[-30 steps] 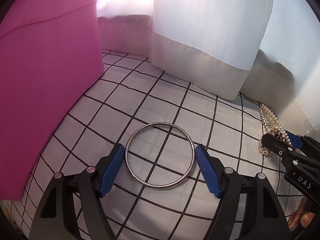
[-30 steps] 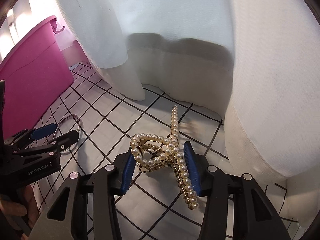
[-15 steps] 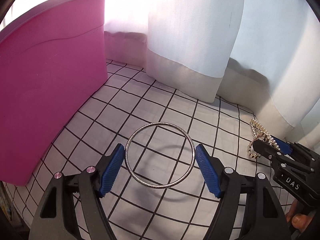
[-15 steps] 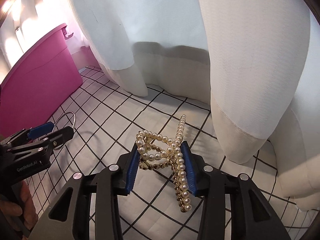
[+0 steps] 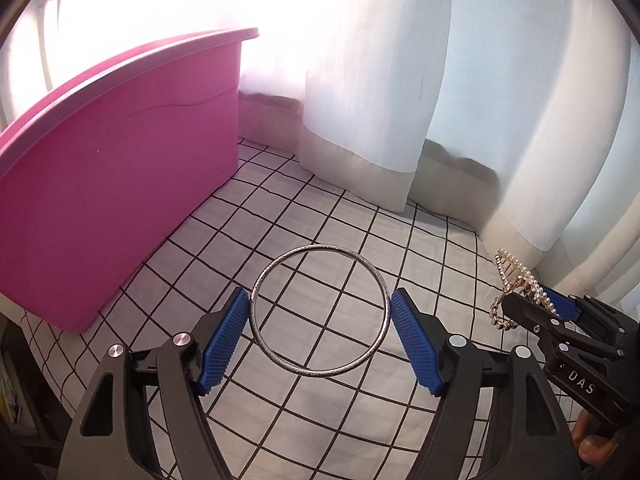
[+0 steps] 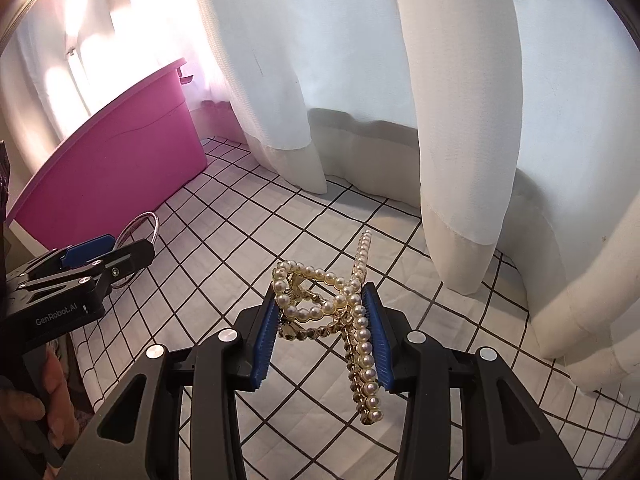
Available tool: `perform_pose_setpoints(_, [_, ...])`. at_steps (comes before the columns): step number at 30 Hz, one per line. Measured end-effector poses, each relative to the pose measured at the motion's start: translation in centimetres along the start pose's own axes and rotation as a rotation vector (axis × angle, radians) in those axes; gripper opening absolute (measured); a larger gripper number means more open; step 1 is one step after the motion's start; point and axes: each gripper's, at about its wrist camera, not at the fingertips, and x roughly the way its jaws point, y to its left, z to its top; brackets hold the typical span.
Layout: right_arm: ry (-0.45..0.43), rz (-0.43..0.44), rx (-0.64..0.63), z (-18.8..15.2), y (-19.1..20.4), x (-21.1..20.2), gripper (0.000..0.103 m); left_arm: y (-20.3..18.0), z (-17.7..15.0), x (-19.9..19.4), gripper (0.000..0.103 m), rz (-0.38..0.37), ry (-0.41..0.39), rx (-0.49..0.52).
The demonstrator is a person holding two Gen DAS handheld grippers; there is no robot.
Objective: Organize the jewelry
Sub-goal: 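Grasp the large silver ring with the left tool while the right tool grasps the pearl claw clip, then carry the ring in the left tool while the right tool carries the clip over the tub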
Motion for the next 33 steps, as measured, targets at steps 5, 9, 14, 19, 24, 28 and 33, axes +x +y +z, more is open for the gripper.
perform_pose_setpoints(5, [-0.026,0.027,-0.046,0.2,1.2,-2.6,0.040,0.4,0.0,-3.3,0.071,0.020,-0.045,-0.024])
perform_pose_setpoints(9, [-0.057,0.058,-0.085,0.7,2.4,-4.8,0.040,1.0,0.2,-6.4,0.071,0.041,-0.087,-0.054])
perform_pose_setpoints(14, [-0.097,0.105,-0.123,1.7,4.1,-7.1,0.040,1.7,0.2,-10.4,0.071,0.067,-0.147,-0.080])
perform_pose_setpoints(19, [-0.132,0.144,-0.166,3.3,6.4,-8.5,0.040,3.1,0.7,-14.1,0.071,0.093,-0.204,-0.105])
perform_pose_setpoints(24, [-0.171,0.178,-0.192,5.7,9.2,-9.4,0.040,5.9,2.2,-17.3,0.071,0.112,-0.261,-0.124])
perform_pose_setpoints(28, [-0.208,0.182,-0.211,7.9,12.2,-9.6,0.040,9.4,3.8,-18.8,0.071,0.125,-0.297,-0.131])
perform_pose_setpoints(33, [-0.243,0.199,-0.210,11.0,16.2,-9.1,0.040,14.4,6.3,-19.3,0.071,0.147,-0.317,-0.130])
